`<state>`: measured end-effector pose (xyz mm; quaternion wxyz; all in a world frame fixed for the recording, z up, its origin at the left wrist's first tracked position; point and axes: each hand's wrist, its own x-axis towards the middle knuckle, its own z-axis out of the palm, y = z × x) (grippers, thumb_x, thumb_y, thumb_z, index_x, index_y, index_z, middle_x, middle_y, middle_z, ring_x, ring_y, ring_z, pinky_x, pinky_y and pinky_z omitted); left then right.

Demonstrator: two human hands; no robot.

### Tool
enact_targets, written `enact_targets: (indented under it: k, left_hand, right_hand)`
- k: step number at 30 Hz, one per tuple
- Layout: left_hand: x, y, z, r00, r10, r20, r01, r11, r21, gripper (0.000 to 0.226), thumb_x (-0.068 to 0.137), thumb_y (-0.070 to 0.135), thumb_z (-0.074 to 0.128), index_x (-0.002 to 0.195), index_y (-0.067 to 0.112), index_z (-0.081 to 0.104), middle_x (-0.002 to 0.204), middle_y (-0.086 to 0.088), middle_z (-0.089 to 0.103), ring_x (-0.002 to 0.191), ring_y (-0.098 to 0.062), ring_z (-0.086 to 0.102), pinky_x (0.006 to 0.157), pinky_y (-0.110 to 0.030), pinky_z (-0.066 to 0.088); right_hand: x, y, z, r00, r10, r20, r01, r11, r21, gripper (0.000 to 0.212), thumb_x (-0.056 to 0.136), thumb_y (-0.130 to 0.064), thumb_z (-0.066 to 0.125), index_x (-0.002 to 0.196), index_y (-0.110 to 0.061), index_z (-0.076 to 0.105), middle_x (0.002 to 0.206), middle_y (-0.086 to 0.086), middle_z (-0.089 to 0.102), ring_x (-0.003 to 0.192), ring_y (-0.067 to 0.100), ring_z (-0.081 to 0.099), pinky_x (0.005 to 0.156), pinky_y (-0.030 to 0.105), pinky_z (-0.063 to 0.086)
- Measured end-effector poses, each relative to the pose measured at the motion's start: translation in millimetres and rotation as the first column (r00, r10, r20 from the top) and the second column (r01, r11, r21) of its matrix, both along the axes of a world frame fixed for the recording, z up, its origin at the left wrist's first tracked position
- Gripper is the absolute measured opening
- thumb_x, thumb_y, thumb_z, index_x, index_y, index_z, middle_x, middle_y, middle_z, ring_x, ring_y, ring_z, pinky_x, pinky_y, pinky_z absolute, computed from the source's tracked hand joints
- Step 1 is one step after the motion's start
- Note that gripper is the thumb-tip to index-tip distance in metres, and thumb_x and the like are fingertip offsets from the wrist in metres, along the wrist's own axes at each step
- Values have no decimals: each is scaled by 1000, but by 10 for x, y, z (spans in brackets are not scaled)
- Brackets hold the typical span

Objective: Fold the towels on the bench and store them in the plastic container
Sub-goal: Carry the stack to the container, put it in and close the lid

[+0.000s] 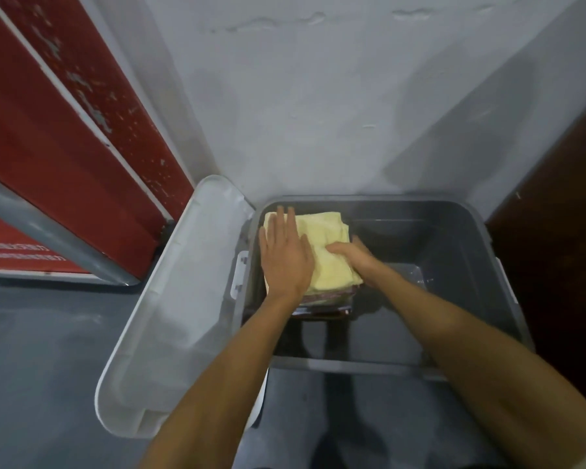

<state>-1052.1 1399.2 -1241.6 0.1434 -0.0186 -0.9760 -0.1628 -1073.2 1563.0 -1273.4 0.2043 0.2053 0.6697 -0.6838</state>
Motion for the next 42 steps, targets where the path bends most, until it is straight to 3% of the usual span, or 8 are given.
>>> enact_targets:
  k: [2, 5, 8, 13, 21, 26, 33, 42]
  left_hand:
    - [-20, 12, -127, 987, -111, 117, 124, 986, -114, 56, 107, 39, 27, 157, 17, 33, 167, -9, 22, 156, -29, 12, 127, -47, 3]
    - [-94, 6, -267, 945, -135, 296, 186, 971, -149, 60, 107, 42, 16, 163, 21, 13, 171, -4, 7, 157, -27, -6, 126, -49, -4]
    - [-256, -35, -325, 922, -156, 354, 255, 934, -251, 65, 105, 43, 18, 163, 20, -1, 170, -4, -7, 155, -28, -16, 125, -50, -7]
    - [-528, -207, -484, 920, -168, 353, 271, 926, -264, 62, 107, 45, 7, 162, 22, -9, 170, -4, -10, 156, -27, -16, 126, -48, -6]
    - [-632, -178, -857, 932, -156, 328, 227, 955, -190, 60, 107, 45, 8, 163, 27, -3, 171, -1, -6, 156, -22, -14, 126, -48, -6]
    - [-666, -208, -703, 892, -175, 417, 267, 948, -173, 59, 108, 44, 8, 162, 28, -6, 170, -1, -9, 156, -23, -14, 126, -47, -8]
    - [-509, -213, -203, 884, -173, 435, 254, 958, -136, 57, 108, 43, 12, 163, 27, 10, 171, -3, 7, 157, -26, 1, 126, -48, -2]
    - [-285, -357, 138, 891, -191, 412, 285, 942, -178, 58, 108, 42, 15, 163, 25, 13, 171, -4, 9, 157, -26, 0, 126, -50, 1]
  right_hand:
    - [9, -66, 102, 983, -31, -179, 71, 973, 220, 77, 86, -20, 71, 153, -16, 32, 141, 4, 53, 121, 22, 58, 98, 38, 49]
    - [71, -196, 163, 860, 253, -443, 136, 724, 677, 58, 99, -22, 51, 155, -16, 37, 162, 8, 32, 149, 27, 29, 122, 45, 27]
    - [64, -370, 154, 792, 548, -269, -48, 495, 867, 53, 105, -39, 30, 158, -32, 32, 169, 6, 14, 156, 32, 3, 126, 53, 7]
    - [-111, -514, -5, 836, 525, -160, -98, 429, 898, 53, 108, -49, 15, 160, -41, 16, 171, 0, -2, 155, 35, -14, 125, 53, -4]
    - [-285, -469, -559, 811, 561, -165, -63, 365, 929, 56, 106, -44, 13, 161, -35, 11, 171, 0, 0, 155, 36, -10, 125, 58, 9]
    - [-280, -499, -336, 831, 551, -74, -152, 353, 923, 55, 109, -43, 20, 162, -37, 7, 171, -1, -8, 154, 38, -14, 125, 58, 2]
    - [-130, -528, 105, 838, 544, -41, -192, 365, 911, 54, 108, -46, 18, 161, -41, 9, 171, 0, -7, 154, 40, -11, 123, 62, 3]
    - [6, -650, 450, 832, 550, 75, -240, 236, 942, 59, 107, -47, 26, 162, -33, 8, 169, 11, -10, 150, 54, -10, 120, 69, 2]
